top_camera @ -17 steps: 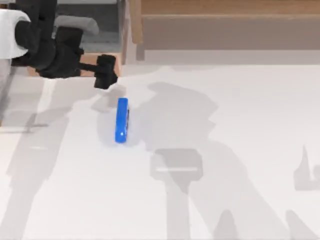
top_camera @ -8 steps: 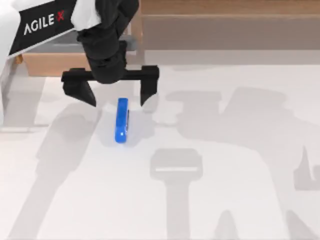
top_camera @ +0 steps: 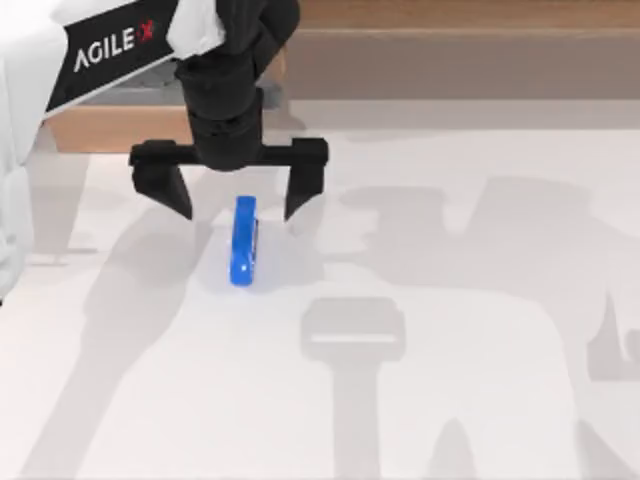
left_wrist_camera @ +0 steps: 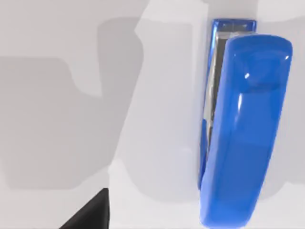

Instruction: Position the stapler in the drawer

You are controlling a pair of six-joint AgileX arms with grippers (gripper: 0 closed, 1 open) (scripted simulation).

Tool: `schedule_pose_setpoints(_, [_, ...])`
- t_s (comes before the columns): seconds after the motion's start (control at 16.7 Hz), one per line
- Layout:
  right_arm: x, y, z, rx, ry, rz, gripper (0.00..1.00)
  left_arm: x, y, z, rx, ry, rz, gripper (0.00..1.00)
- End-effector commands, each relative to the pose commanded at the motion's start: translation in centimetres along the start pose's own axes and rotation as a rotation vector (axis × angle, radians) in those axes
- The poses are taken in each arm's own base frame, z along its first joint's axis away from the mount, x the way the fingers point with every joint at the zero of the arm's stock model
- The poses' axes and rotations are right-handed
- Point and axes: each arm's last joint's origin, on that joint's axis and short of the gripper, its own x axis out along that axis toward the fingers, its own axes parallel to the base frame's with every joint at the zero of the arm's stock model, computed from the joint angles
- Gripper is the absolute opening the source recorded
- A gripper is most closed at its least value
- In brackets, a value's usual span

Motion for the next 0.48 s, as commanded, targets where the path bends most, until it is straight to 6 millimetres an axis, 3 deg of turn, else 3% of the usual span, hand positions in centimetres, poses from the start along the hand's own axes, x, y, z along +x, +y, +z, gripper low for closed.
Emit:
schedule_pose_setpoints(0.18, [0.0, 0.0, 0.0, 0.000, 0.000, 0.000, 1.00, 0.6, 0.1, 0.0, -0.001, 0.004, 0.001, 1.00])
schedule_pose_setpoints(0.48, [0.0, 0.0, 0.0, 0.000, 0.000, 0.000, 1.00, 5.2, 0.0, 0.2, 0.000, -0.014, -0.006, 1.00])
